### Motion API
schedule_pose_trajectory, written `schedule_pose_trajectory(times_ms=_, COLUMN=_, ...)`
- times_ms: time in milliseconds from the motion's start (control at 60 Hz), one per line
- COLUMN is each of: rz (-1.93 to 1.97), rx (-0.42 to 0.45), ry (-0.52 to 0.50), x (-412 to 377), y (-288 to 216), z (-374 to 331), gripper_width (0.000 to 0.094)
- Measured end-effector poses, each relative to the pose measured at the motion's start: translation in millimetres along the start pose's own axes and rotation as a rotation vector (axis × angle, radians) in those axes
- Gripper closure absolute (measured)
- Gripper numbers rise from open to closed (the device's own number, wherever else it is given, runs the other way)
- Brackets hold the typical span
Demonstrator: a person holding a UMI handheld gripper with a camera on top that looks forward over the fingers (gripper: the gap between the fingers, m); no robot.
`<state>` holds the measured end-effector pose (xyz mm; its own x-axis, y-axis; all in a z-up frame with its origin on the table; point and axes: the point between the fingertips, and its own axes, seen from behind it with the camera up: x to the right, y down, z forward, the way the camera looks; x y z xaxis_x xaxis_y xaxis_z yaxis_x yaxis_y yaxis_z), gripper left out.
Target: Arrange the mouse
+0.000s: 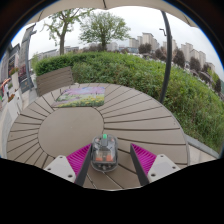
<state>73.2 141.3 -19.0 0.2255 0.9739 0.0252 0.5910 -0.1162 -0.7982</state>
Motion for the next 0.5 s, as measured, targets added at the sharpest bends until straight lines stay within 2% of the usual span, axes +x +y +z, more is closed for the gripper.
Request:
schedule_pose_trajectory(times_ms=67, rz=0.006, rx=-0.014, ry=-0.031, x=-9, y=-1, z=3, gripper_width=0.0353)
schedule_pose_trajectory(times_ms=100, rz=-0.015, rx=-0.024, ry=-0.025, x=-7, y=-1, z=3, gripper_width=0.0500)
schedule_pose_trajectory(times_ms=200, rz=0.006, rx=-0.089, ry=-0.019, x=-7, y=-3, z=2, gripper_width=0.0581)
schedule_pose_trajectory(times_ms=250, rz=0.030, rx=-0.112, ry=-0.008, x=-5, y=-17, z=-5, gripper_width=0.0580)
schedule_pose_trajectory(times_ms=333, rz=0.031, rx=-0.069, ry=-0.005, x=-7, y=-67, z=-14, gripper_width=0.0579)
schedule_pose_trajectory(times_ms=500, rz=0.026, rx=0.070, ry=-0.046, x=-49, y=-200, z=3, gripper_width=0.0581)
